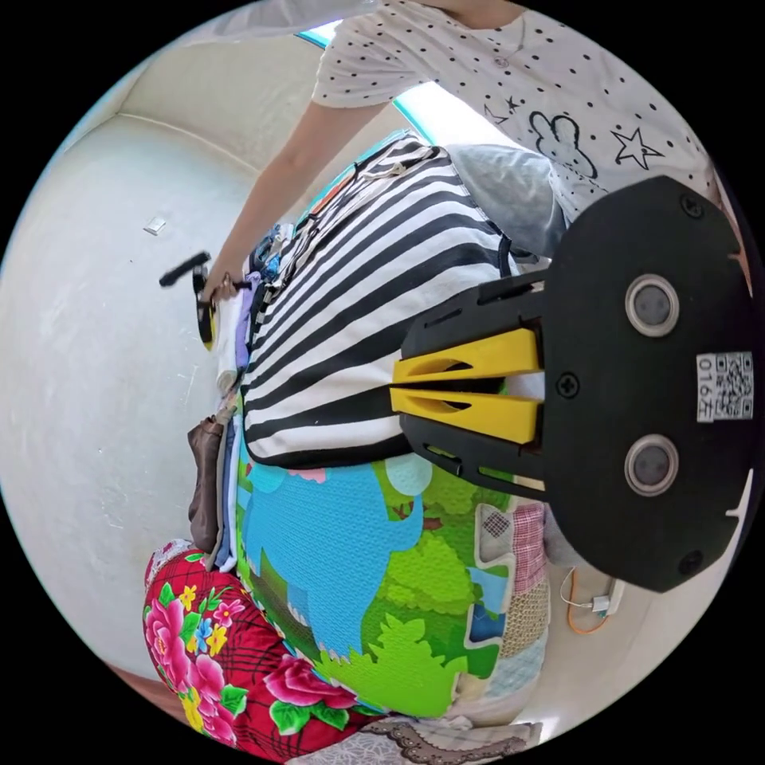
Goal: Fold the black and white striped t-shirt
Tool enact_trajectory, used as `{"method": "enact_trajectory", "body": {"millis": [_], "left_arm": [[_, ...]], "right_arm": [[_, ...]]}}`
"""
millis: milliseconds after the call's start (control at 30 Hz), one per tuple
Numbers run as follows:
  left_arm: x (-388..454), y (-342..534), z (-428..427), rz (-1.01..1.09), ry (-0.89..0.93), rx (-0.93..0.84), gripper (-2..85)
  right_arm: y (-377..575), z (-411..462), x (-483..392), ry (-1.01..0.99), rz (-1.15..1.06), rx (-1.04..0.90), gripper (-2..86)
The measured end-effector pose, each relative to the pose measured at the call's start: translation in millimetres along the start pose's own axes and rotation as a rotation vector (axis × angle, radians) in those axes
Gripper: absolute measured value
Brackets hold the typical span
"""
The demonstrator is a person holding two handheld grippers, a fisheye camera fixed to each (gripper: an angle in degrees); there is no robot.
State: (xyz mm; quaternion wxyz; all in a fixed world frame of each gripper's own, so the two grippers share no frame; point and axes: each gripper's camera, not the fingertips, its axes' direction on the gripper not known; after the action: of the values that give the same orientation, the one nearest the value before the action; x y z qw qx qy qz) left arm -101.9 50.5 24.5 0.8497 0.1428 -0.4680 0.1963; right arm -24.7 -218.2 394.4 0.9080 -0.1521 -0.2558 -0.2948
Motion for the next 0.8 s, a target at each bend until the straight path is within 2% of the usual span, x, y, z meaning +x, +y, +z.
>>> {"method": "enact_trajectory", "body": {"millis": [167,367,500,600,800], "left_arm": [[55,-31,-26,0.127,0.112,0.068,-0.7],[184,-81,3,0.404,0.394,-0.028,2.8],[285,-99,31,0.561,0.505,-0.121,4.0],[340,-106,44,0.632,0.535,-0.200,4.8],[398,-117,37,0.662,0.493,-0.223,5.4]], "right_arm": [[138,-148,-51,0.104,-0.166,0.042,6.7],[344,-277,-108,0.188,-0.159,0.071,7.4],[450,-304,-126,0.266,-0.107,-0.029,8.8],[515,-314,-135,0.215,-0.099,-0.101,10.6],[601,-341,-130,0.128,-0.052,-0.104,11.3]]}}
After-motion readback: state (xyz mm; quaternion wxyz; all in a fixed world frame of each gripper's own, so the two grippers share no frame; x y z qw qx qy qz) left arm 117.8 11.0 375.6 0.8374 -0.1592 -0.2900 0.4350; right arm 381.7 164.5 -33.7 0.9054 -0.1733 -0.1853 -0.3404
